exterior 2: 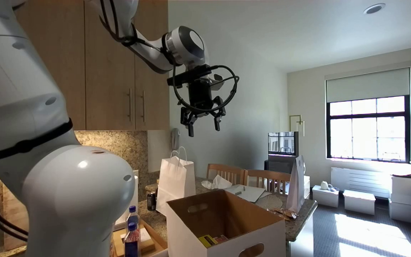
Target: Put two empty water bottles inside the white storage box
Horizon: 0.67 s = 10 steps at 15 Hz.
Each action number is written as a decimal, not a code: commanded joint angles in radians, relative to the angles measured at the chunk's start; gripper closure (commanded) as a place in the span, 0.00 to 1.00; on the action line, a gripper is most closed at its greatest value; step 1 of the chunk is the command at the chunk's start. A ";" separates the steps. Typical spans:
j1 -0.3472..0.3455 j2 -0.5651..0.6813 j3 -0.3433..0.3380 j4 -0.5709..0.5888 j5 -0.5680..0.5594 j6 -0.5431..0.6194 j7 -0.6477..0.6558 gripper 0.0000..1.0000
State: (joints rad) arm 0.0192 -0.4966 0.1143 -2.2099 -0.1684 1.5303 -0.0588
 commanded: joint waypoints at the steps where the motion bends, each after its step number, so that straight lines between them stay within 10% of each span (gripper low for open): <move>1: 0.023 0.003 -0.018 0.003 -0.007 -0.005 0.009 0.00; 10: 0.054 0.029 -0.006 0.049 0.012 0.029 0.002 0.00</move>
State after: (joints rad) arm 0.0387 -0.4922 0.1082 -2.1968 -0.1672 1.5410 -0.0588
